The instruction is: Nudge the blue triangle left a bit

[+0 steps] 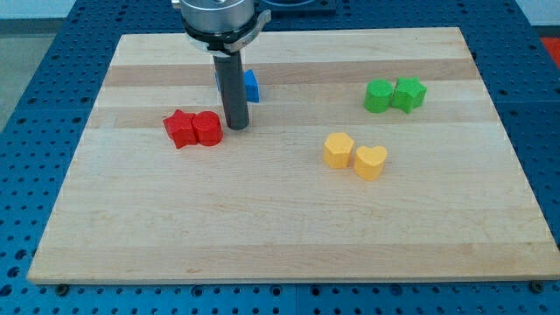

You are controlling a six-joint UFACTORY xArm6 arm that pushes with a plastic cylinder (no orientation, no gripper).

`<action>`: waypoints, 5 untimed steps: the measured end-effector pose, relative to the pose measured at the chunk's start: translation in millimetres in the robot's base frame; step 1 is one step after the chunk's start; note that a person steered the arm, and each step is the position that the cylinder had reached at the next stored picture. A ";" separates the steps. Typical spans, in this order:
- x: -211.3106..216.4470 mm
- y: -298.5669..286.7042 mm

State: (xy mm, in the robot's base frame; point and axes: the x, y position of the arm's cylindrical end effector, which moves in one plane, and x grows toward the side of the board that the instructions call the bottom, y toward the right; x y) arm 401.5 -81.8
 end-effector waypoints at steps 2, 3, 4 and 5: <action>0.0 -5.3; -5.9 -5.3; -6.1 -5.3; -7.0 -5.3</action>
State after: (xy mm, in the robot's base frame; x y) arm 394.6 -87.1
